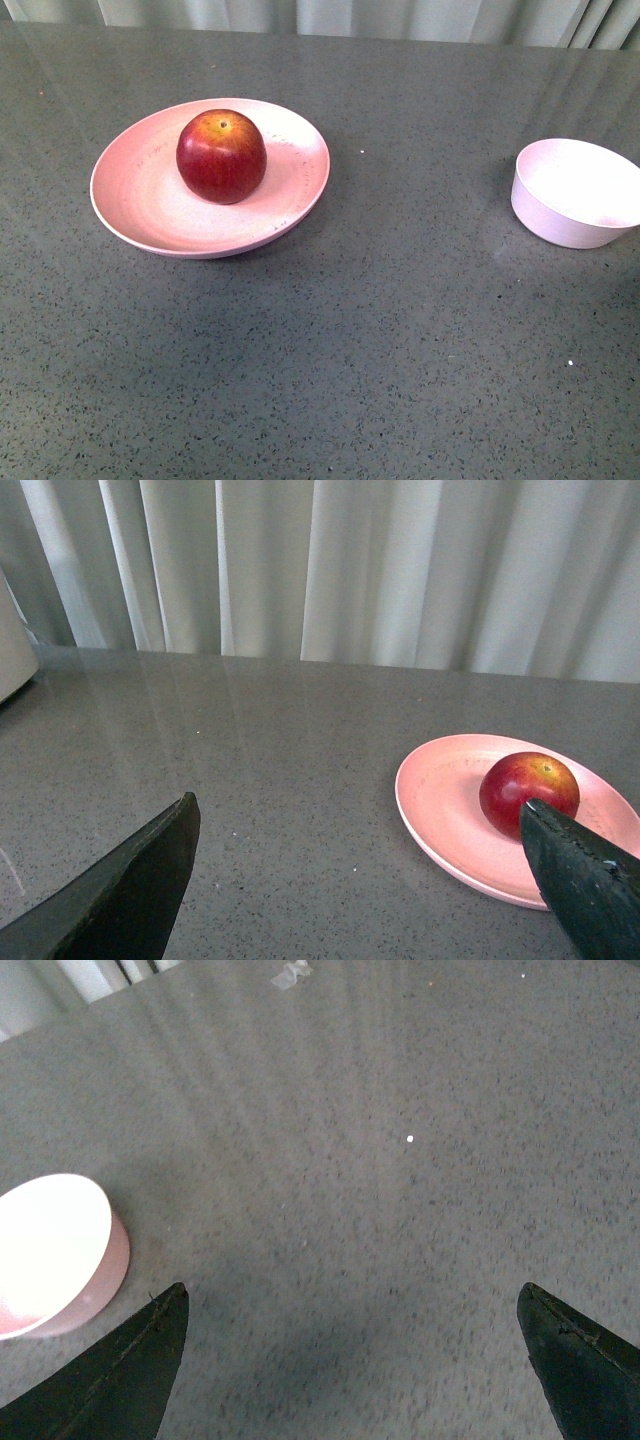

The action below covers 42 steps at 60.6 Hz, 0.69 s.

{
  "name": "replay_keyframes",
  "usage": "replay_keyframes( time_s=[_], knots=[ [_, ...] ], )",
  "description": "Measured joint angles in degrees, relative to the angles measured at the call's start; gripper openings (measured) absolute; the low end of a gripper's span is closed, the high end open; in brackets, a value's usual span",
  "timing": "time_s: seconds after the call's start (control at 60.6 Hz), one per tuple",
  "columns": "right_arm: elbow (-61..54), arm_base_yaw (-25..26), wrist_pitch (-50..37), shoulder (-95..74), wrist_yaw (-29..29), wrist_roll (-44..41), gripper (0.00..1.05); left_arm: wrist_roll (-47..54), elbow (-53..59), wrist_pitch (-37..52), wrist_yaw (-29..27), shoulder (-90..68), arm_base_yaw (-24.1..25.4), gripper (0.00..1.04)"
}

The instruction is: Move apple from plate to bowl

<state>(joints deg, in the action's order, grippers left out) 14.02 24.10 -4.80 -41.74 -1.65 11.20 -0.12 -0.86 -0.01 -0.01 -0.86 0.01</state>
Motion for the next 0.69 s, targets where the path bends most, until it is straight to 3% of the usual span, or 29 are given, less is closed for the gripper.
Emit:
replay_keyframes(
  time_s=[0.083, 0.215, 0.694],
  knots=[
    [3.7, 3.5, -8.1, -11.8, 6.5, -3.1, 0.96, 0.0, 0.0, 0.0, 0.0, 0.0, 0.0, 0.96],
    [11.6, 1.7, -12.8, -30.4, 12.0, -7.5, 0.96, 0.0, 0.0, 0.0, 0.0, 0.0, 0.0, 0.96],
    [27.9, -13.1, -10.6, -52.9, 12.9, -11.7, 0.96, 0.0, 0.0, 0.0, 0.0, 0.0, 0.0, 0.96]
  ],
)
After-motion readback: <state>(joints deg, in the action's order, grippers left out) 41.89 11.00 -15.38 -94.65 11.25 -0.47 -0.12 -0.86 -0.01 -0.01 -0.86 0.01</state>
